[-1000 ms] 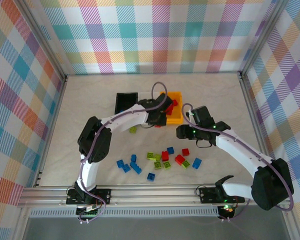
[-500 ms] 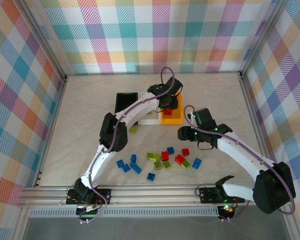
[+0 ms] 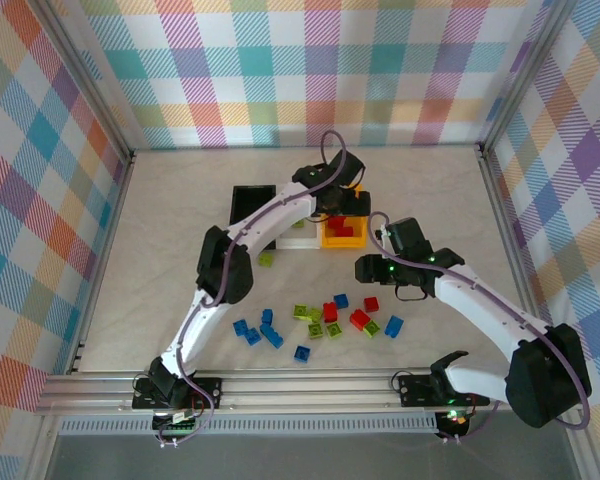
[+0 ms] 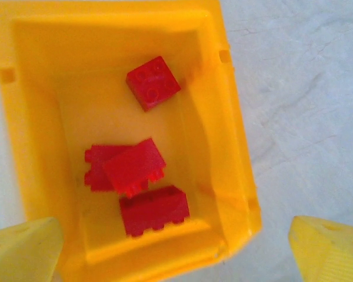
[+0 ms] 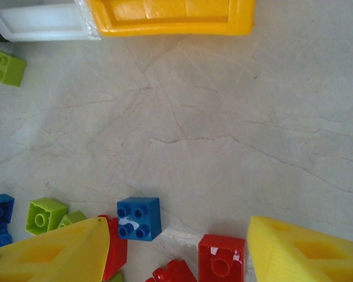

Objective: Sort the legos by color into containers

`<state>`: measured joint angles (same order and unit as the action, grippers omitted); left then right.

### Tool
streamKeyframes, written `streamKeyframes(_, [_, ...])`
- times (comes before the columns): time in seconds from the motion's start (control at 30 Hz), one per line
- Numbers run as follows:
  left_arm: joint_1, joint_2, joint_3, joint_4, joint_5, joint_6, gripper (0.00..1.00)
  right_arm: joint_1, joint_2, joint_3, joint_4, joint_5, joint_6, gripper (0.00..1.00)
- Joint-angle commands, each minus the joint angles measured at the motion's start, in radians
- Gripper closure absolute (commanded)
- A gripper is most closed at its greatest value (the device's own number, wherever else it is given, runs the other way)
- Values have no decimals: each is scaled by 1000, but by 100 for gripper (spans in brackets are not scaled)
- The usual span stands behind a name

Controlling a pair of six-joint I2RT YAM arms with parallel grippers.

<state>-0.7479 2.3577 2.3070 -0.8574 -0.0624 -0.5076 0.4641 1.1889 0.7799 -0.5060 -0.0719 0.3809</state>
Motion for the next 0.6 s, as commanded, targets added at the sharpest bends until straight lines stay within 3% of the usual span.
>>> streamKeyframes(0.0, [-7,-270,-183,110,44,-13,0,-7,26,-2,-62,-10,2,37])
streamKeyframes(0.27, [-17,-682,-771,284,-21,-68,0,15,132,-43,-70,15,51,39])
streamKeyframes(0.57, [-16,-899,-1103,244,-143,-67,0,71,230,-42,-68,60,80,43])
